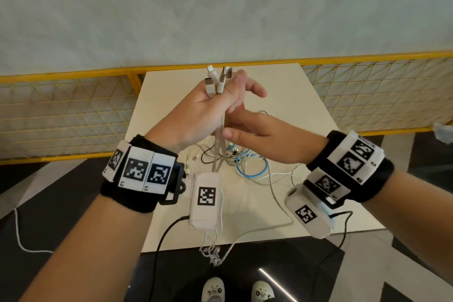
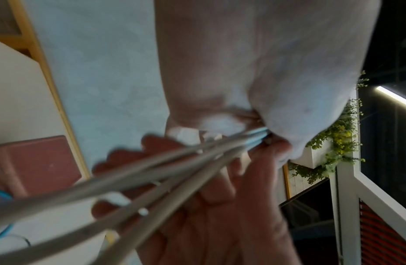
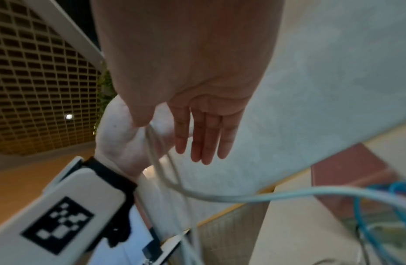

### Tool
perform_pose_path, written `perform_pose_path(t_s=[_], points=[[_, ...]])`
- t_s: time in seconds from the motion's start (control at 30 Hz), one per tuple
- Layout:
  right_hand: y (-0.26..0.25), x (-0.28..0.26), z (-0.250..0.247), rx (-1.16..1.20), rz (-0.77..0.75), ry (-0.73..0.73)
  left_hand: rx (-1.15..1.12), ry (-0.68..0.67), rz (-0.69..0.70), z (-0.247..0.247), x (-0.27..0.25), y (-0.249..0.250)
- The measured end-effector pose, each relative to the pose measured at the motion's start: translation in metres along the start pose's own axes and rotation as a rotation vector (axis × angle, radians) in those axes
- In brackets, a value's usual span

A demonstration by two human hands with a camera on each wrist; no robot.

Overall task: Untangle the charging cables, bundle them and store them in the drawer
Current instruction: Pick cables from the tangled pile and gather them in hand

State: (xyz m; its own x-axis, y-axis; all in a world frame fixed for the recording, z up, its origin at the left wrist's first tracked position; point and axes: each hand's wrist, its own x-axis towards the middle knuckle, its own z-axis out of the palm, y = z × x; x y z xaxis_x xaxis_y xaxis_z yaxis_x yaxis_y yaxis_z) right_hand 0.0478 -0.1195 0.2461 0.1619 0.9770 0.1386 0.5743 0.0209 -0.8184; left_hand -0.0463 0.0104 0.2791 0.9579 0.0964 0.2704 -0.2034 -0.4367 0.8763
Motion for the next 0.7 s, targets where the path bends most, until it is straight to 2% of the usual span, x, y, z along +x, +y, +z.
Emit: perform_pose_path(t_s=[0.13,0.23,0.3,0.4,0.47,0.57,0.7], points=[[-0.006,0.002,0.020,0.267,0.040,-0.009,0.032,-0.002,-0.107,0.011,-0.001,-0.003],[-0.005,0.005,0.032,0.469,0.131,0.073,-0.108,0.125,-0.082,0.010,-0.002,-0.010],[-0.002,0.006,0.037,0.460,0.155,0.118,-0.264,0.194,-0.032,0.009,-0.004,-0.011],[0.000,0.007,0.040,0.386,0.140,0.124,-0.415,0.258,-0.040,0.013,-0.004,-0.013],[0.000,0.005,0.041,0.406,0.135,0.125,-0.373,0.283,-0.040,0.012,-0.003,-0.016],[-0.001,0.004,0.042,0.473,0.157,0.130,-0.138,0.271,-0.009,0.008,-0.006,-0.018],[-0.003,0.005,0.044,0.486,0.153,0.138,-0.084,0.206,0.007,0.006,-0.009,-0.012]])
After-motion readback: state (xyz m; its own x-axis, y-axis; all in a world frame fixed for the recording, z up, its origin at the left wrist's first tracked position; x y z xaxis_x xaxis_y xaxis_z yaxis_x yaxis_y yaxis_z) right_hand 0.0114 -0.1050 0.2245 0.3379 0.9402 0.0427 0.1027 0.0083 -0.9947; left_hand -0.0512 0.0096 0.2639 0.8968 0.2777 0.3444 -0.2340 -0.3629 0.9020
